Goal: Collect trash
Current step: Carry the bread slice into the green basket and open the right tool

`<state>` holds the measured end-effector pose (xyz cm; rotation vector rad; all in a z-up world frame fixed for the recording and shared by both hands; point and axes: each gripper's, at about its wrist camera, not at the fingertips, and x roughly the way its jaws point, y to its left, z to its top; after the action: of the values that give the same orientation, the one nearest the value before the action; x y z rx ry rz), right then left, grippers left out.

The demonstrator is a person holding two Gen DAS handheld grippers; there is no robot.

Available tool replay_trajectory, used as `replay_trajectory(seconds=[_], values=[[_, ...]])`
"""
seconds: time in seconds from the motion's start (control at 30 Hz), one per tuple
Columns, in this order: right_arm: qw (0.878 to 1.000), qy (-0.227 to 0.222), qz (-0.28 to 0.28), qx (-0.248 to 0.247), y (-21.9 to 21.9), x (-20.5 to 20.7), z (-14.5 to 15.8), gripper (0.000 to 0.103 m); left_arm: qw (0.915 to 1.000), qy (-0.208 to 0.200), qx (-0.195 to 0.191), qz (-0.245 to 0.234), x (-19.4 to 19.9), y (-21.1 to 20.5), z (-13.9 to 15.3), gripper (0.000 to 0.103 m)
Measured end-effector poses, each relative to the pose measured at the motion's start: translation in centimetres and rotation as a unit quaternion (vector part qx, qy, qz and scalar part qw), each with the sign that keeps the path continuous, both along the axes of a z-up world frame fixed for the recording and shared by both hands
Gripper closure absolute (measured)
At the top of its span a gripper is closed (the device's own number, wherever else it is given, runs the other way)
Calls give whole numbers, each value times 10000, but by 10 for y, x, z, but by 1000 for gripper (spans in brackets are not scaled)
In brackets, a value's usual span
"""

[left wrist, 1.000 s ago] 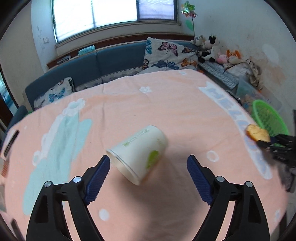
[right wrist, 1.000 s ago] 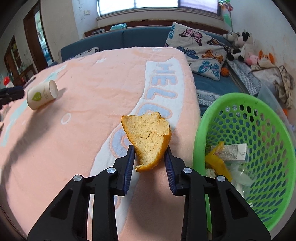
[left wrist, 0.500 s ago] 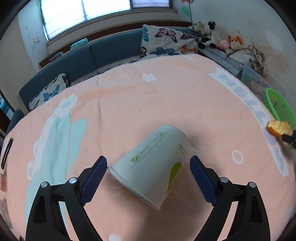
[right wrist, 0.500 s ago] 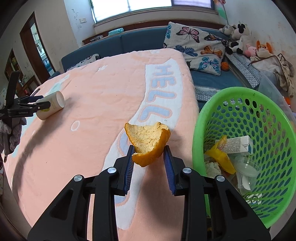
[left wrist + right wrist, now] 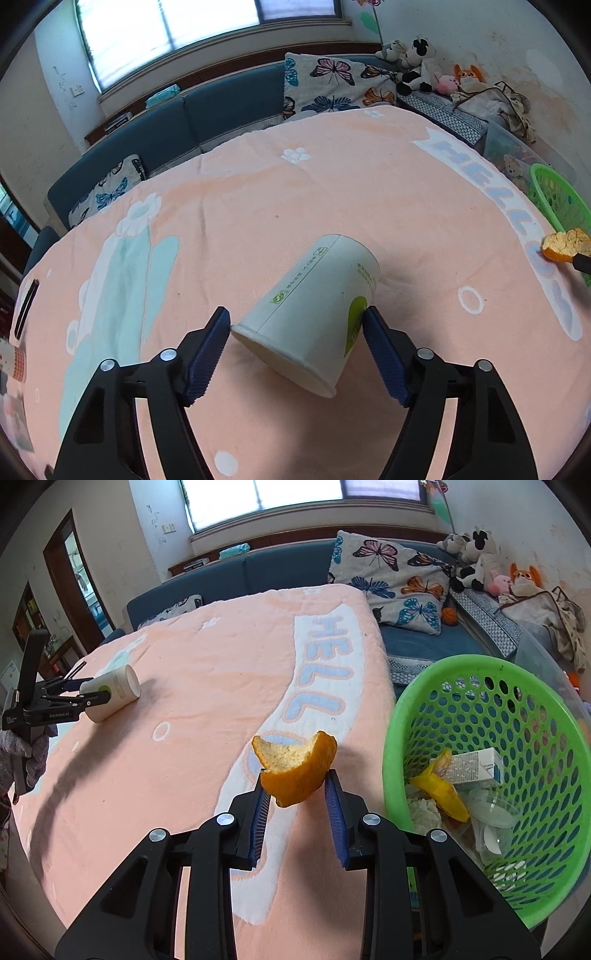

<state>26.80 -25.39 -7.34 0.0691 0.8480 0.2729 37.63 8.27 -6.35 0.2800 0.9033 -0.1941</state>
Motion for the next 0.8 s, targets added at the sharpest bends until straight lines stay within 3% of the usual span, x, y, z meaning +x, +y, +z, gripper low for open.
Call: replay_trajectory(seconds=[0.3, 0.8], values=[[9999, -108, -29, 115, -9, -19, 8, 73, 9998, -124, -164, 26, -34, -20, 13, 38], [9996, -173, -174, 108, -33, -41, 18, 73, 9966, -79, -690, -436, -76, -80, 26, 38]])
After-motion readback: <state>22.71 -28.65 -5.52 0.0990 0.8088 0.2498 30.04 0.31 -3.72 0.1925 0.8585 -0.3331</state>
